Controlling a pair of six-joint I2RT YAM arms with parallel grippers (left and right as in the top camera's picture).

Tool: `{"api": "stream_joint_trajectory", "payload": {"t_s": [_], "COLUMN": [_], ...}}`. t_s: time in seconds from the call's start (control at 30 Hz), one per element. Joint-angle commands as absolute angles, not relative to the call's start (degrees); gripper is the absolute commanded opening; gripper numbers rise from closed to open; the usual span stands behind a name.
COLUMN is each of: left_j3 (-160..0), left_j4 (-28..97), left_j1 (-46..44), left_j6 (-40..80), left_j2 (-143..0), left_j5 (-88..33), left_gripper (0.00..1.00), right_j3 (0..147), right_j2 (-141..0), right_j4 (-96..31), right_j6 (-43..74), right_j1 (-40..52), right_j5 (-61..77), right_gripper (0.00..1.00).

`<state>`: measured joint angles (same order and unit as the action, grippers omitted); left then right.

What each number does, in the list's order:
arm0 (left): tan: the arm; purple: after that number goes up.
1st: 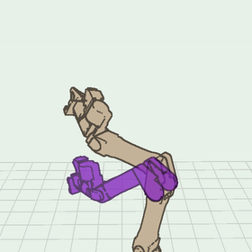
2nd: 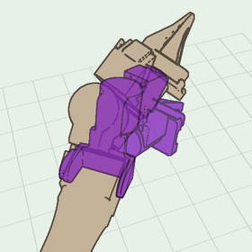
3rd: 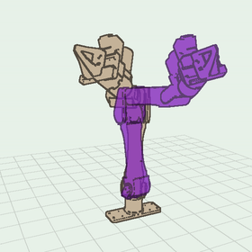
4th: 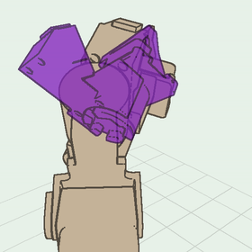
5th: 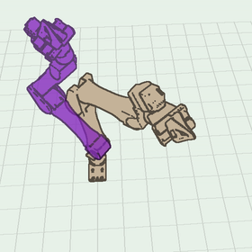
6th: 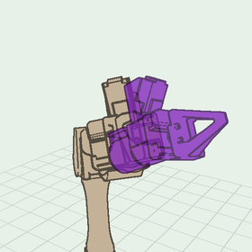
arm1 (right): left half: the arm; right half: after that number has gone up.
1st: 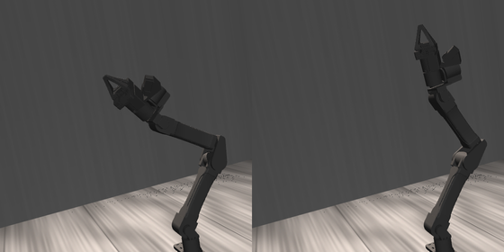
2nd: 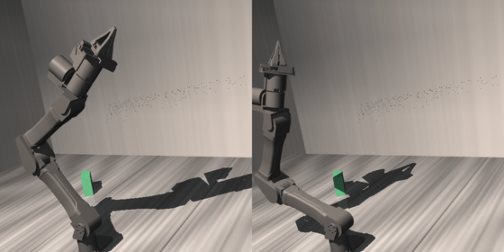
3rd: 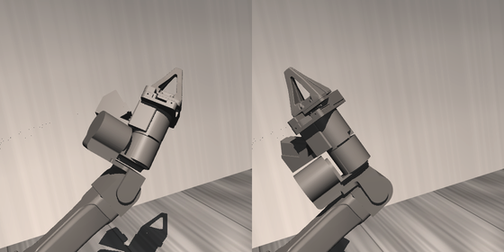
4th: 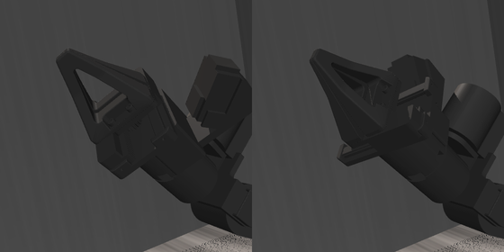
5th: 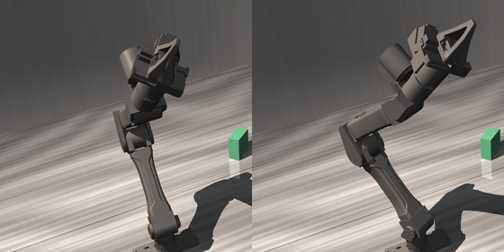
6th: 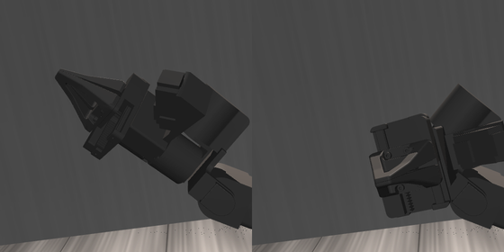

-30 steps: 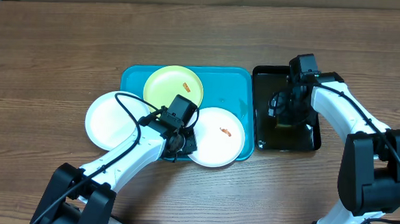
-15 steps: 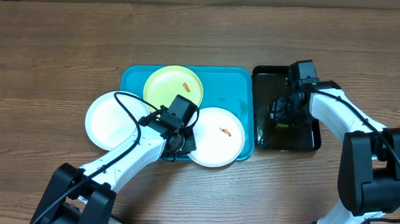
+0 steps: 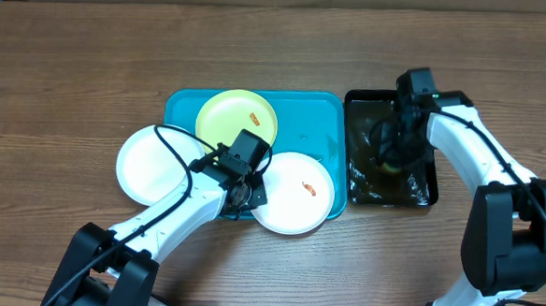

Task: Clean dirty plates on tray and stack at the side
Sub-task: 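Dip the held sponge in the water and lift it with the right gripper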

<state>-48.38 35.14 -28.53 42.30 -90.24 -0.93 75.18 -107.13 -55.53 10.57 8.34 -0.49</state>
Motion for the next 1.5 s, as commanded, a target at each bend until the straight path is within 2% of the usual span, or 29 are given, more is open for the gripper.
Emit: {"api": "stream_joint_trajectory", "payload": {"t_s": [0.0, 0.23, 0.37, 0.67, 1.17, 1.47], "left_j3": [-48.01, -48.01, -48.01, -48.03, -48.03, -48.07], "left_j4": [35.27, 35.03, 35.07, 35.29, 35.31, 34.52], "left_j1": [-28.95, -28.95, -28.95, -28.91, -28.91, -28.91], "left_j6": [42.89, 44.03, 45.52, 46.76, 46.74, 46.76], "left_j2": [-90.76, -91.35, -93.17, -95.46, -95.46, -95.46], "left_j5": [0.45, 0.64, 0.58, 0.34, -0.27, -0.23], "left_gripper": [0.24, 0.19, 0.04, 0.04, 0.04, 0.04], "right_j3": [76.86, 76.84, 76.84, 77.03, 89.84, 89.65], "right_j2": [-105.12, -105.12, -105.12, -105.1, -105.1, -105.23], "right_j4": [-56.12, -56.47, -56.34, -55.55, -71.33, -70.83], "right_j6": [9.98, 9.98, 8.99, 8.88, 5.89, 7.64], "right_j1": [8.62, 8.62, 8.62, 8.62, 8.62, 8.64], "right_j5": [-1.26, -1.23, -1.26, -1.21, 4.43, 4.19], "right_gripper": [0.04, 0.04, 0.04, 0.04, 0.04, 0.04]}}
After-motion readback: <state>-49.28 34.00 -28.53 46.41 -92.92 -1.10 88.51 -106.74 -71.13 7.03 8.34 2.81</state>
